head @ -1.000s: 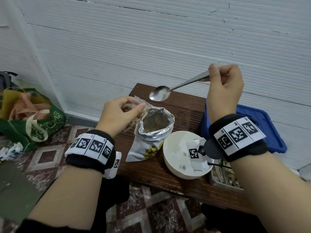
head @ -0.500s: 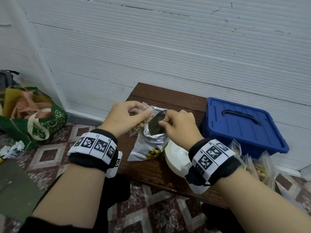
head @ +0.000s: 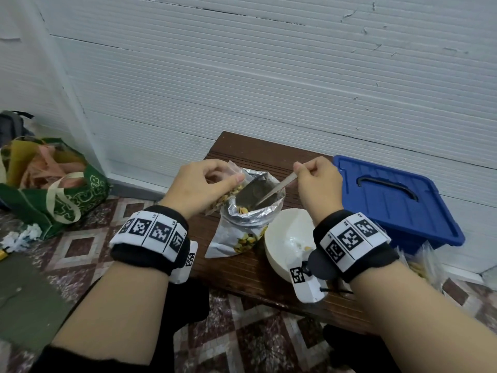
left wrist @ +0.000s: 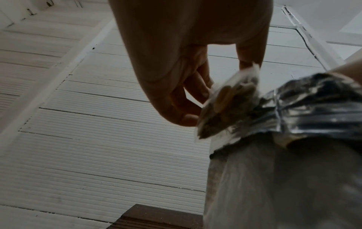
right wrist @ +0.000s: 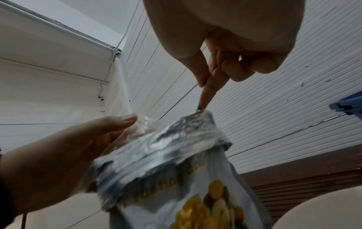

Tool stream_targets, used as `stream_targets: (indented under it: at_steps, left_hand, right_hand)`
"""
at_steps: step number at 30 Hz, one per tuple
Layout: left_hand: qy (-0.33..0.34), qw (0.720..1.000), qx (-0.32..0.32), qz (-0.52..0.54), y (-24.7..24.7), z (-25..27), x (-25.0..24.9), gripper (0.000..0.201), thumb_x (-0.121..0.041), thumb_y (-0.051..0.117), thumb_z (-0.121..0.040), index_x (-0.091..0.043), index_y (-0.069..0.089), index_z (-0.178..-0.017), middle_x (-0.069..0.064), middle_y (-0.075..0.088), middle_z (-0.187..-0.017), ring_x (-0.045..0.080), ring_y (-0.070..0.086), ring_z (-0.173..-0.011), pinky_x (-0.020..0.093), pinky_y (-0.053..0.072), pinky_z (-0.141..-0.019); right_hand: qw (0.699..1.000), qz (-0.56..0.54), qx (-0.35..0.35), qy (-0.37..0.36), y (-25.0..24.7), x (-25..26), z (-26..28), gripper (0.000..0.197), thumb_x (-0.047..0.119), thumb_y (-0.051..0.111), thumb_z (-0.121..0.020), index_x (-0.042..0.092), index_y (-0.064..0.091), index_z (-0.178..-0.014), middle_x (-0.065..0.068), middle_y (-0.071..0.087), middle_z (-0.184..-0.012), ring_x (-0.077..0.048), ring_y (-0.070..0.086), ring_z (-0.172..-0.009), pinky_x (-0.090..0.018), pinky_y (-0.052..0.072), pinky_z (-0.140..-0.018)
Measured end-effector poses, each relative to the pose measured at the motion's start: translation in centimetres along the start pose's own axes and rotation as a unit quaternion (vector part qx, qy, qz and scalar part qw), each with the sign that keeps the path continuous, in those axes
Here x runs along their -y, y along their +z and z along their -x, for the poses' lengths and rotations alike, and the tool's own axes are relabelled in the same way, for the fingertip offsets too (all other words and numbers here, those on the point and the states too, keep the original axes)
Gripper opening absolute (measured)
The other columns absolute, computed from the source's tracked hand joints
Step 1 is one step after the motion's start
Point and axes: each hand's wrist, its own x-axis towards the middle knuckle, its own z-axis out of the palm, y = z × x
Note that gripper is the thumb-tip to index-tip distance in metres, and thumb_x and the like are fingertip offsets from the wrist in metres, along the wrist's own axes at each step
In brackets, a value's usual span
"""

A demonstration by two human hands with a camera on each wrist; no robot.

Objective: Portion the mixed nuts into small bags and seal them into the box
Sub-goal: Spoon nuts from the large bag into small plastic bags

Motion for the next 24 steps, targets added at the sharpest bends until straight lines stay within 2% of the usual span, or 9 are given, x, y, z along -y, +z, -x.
stream_targets:
  at_steps: [4, 8, 10, 12, 14, 17, 20, 22, 24]
  left_hand:
    - [0.008, 1.0, -0.002, -0.009, -0.1, 0.1, -0.2, 0.007, -0.042, 0.07, -0.081, -0.037, 0.064, -0.079, -0.017, 0.066, -0.083, -0.008, 0.057, -0.082, 0.012, 0.039, -0.068]
    - [0.017, 1.0, -0.014, -0.008, -0.1, -0.1, 0.1, 0.008, -0.041, 0.071, -0.081, -0.035, 0.068, -0.084, -0.018, 0.066, -0.083, -0.016, 0.056, -0.077, 0.001, 0.039, -0.062]
    - [0.018, 1.0, -0.022, -0.006, -0.2, -0.2, 0.3, 0.015, -0.042, 0.071, -0.08, -0.03, 0.071, -0.089, -0.016, 0.068, -0.085, -0.014, 0.058, -0.079, 0.004, 0.042, -0.065]
    - [0.017, 0.999, -0.029, 0.003, -0.2, -0.3, 0.5, 0.02, -0.041, 0.073, -0.079, -0.027, 0.073, -0.092, -0.013, 0.07, -0.086, -0.008, 0.061, -0.081, 0.008, 0.046, -0.068]
    - [0.016, 0.999, -0.029, 0.012, -0.2, -0.2, 0.5, 0.018, -0.038, 0.075, -0.078, -0.026, 0.074, -0.092, -0.012, 0.071, -0.086, -0.007, 0.062, -0.081, 0.006, 0.046, -0.066]
    - [0.022, 0.999, -0.026, 0.013, -0.1, -0.2, 0.5, 0.019, -0.037, 0.077, -0.076, -0.027, 0.073, -0.093, -0.012, 0.072, -0.091, -0.007, 0.062, -0.084, 0.006, 0.046, -0.068]
    - [0.03, 0.999, -0.023, 0.005, 0.3, -0.3, 0.5, 0.03, -0.036, 0.079, -0.074, -0.023, 0.073, -0.101, -0.012, 0.071, -0.091, -0.006, 0.062, -0.087, 0.002, 0.043, -0.071]
    - [0.037, 0.999, -0.022, -0.008, 0.6, -0.3, 0.4, 0.036, -0.039, 0.08, -0.072, -0.022, 0.072, -0.103, -0.013, 0.07, -0.09, -0.006, 0.062, -0.088, 0.0, 0.041, -0.073]
    - [0.042, 0.999, -0.018, -0.003, 0.9, -0.3, 0.2, 0.037, -0.038, 0.081, -0.07, -0.022, 0.072, -0.102, -0.014, 0.071, -0.088, -0.005, 0.063, -0.088, 0.001, 0.042, -0.075]
  right_hand:
    - [0.999, 0.0, -0.037, 0.028, -1.0, 0.0, -1.0, 0.025, 0.024, 0.054, -0.096, 0.014, 0.049, -0.074, -0.001, 0.056, -0.08, -0.008, 0.046, -0.065, -0.02, 0.032, -0.053]
    - [0.998, 0.006, -0.057, 0.039, -2.0, 0.2, -1.8, 0.028, 0.024, 0.054, -0.096, 0.018, 0.044, -0.07, -0.003, 0.06, -0.085, -0.001, 0.044, -0.067, -0.02, 0.033, -0.058]
    - [0.997, -0.002, -0.067, 0.041, -2.4, 0.5, -2.1, 0.03, 0.022, 0.054, -0.096, 0.018, 0.042, -0.069, -0.001, 0.061, -0.078, -0.001, 0.046, -0.067, -0.021, 0.035, -0.058]
    - [0.996, -0.01, -0.08, 0.039, -3.0, 0.8, -2.5, 0.032, 0.019, 0.053, -0.096, 0.018, 0.039, -0.067, 0.006, 0.054, -0.066, -0.005, 0.049, -0.068, -0.021, 0.035, -0.062]
    - [0.995, -0.018, -0.092, 0.034, -3.6, 1.3, -2.9, 0.033, 0.016, 0.053, -0.095, 0.018, 0.037, -0.066, 0.009, 0.05, -0.063, -0.011, 0.051, -0.074, -0.024, 0.039, -0.071]
    - [0.993, -0.033, -0.108, 0.028, -4.5, 1.9, -3.6, 0.03, 0.016, 0.052, -0.095, 0.018, 0.04, -0.067, 0.01, 0.05, -0.063, -0.014, 0.052, -0.078, -0.027, 0.043, -0.075]
    - [0.993, -0.036, -0.11, 0.022, -4.7, 2.2, -4.1, 0.022, 0.019, 0.053, -0.095, 0.014, 0.046, -0.075, 0.004, 0.058, -0.07, -0.017, 0.056, -0.08, -0.029, 0.048, -0.074]
    - [0.993, -0.042, -0.108, 0.02, -4.5, 2.4, -4.2, 0.023, 0.021, 0.054, -0.094, 0.016, 0.046, -0.074, -0.007, 0.067, -0.081, -0.019, 0.058, -0.079, -0.036, 0.052, -0.081]
    - [0.993, -0.042, -0.106, 0.017, -4.2, 2.5, -4.1, 0.025, 0.022, 0.055, -0.094, 0.018, 0.044, -0.071, -0.015, 0.069, -0.091, -0.021, 0.059, -0.08, -0.039, 0.052, -0.082]
